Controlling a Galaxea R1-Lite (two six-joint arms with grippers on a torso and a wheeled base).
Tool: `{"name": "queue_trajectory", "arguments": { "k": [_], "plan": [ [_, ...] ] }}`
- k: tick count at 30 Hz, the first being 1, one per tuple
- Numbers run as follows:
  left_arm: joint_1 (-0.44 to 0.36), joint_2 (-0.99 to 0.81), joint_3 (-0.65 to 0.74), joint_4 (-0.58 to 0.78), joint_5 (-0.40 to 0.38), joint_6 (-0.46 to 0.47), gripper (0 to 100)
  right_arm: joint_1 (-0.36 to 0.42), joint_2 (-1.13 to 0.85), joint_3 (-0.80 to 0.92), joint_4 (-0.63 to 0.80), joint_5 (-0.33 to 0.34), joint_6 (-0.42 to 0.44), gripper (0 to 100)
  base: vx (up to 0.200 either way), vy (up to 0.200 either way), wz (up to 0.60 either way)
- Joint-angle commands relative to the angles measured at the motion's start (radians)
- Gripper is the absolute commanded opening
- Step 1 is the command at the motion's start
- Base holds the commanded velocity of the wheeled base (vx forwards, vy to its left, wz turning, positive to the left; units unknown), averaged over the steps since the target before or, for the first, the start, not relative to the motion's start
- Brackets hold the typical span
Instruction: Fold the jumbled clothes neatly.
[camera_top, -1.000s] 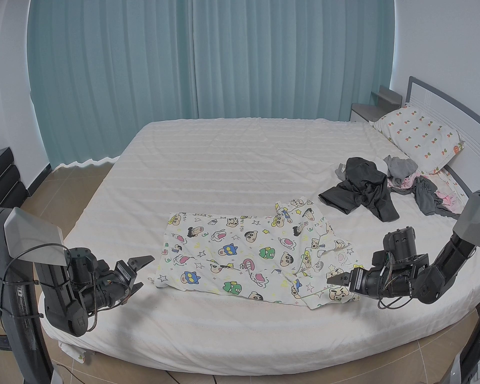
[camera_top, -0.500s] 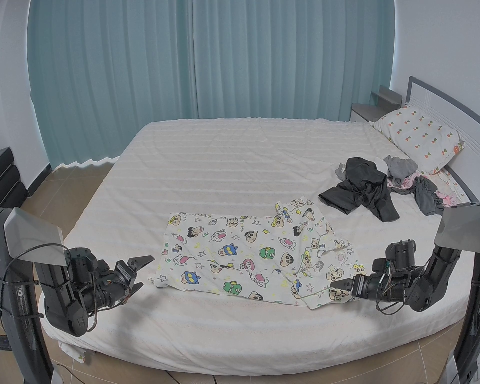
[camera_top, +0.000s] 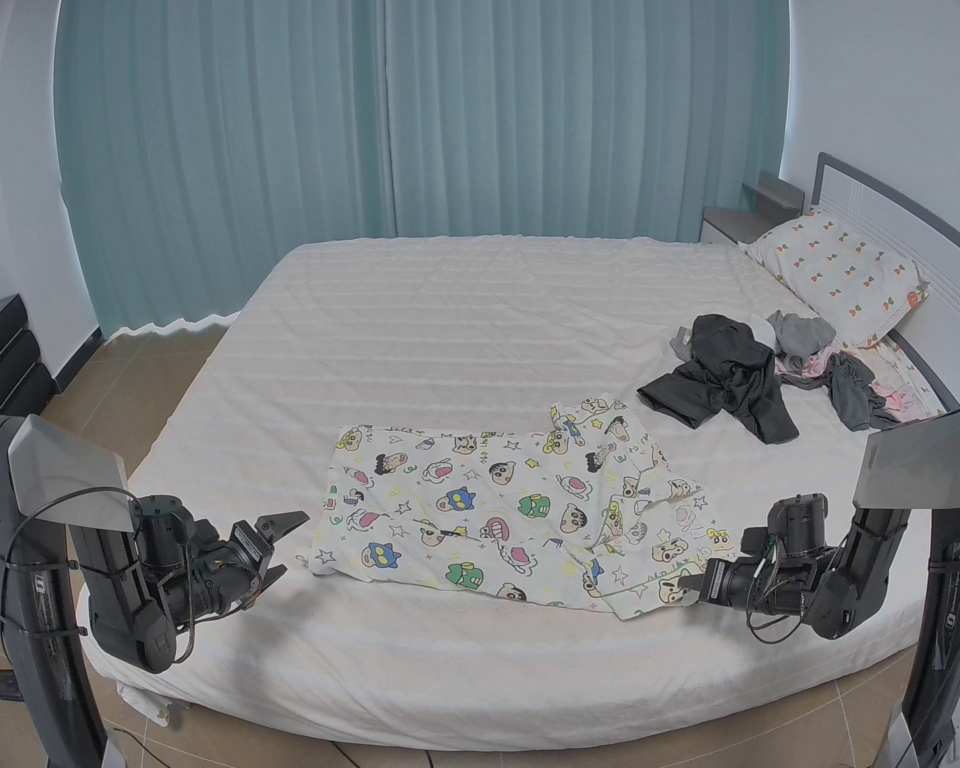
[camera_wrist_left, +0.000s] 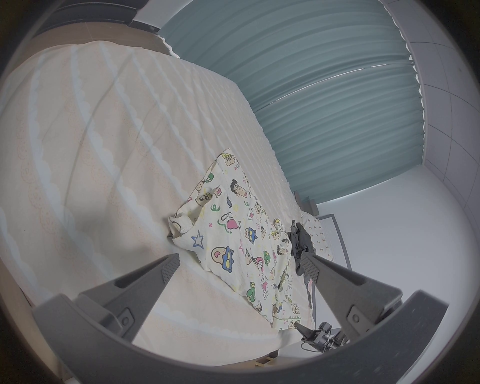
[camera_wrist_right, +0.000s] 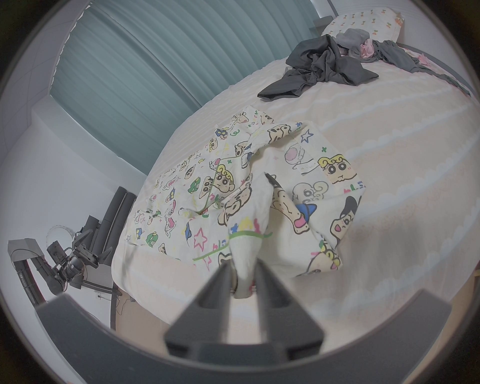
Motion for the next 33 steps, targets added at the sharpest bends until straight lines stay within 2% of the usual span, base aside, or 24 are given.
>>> {"name": "queue_trajectory", "arguments": {
  "k": [1, 12, 16, 19, 20, 27, 29, 33],
  "plan": [
    [0.000, 0.002, 0.000, 0.000, 0.000, 0.000, 100, 0.006, -0.029, 0.025, -0.001, -0.001, 0.001, 0, 0.000, 0.000, 0.00],
    [0.000, 0.002, 0.000, 0.000, 0.000, 0.000, 100, 0.061, -0.086, 0.074, 0.012, -0.011, 0.005, 0, 0.000, 0.000, 0.00],
    [0.000, 0.002, 0.000, 0.000, 0.000, 0.000, 100, 0.089, -0.077, 0.077, 0.017, -0.099, 0.009, 0, 0.000, 0.000, 0.00],
    [0.000, 0.002, 0.000, 0.000, 0.000, 0.000, 100, 0.093, -0.073, 0.077, 0.019, -0.120, 0.010, 0, 0.000, 0.000, 0.00],
    [0.000, 0.002, 0.000, 0.000, 0.000, 0.000, 100, 0.093, -0.069, 0.078, 0.022, -0.120, 0.010, 100, 0.000, 0.000, 0.00],
    [-0.002, 0.002, 0.000, 0.000, 0.000, 0.000, 100, 0.087, -0.092, 0.086, 0.042, -0.134, 0.002, 100, 0.000, 0.000, 0.00],
    [-0.003, 0.003, 0.000, 0.000, 0.001, 0.001, 100, 0.106, -0.164, 0.095, 0.043, -0.162, -0.001, 100, 0.000, 0.000, 0.00],
    [-0.003, 0.003, 0.000, 0.000, 0.001, 0.001, 100, 0.098, -0.233, 0.089, 0.054, -0.163, -0.008, 100, 0.000, 0.000, 0.00]
  ]
}}
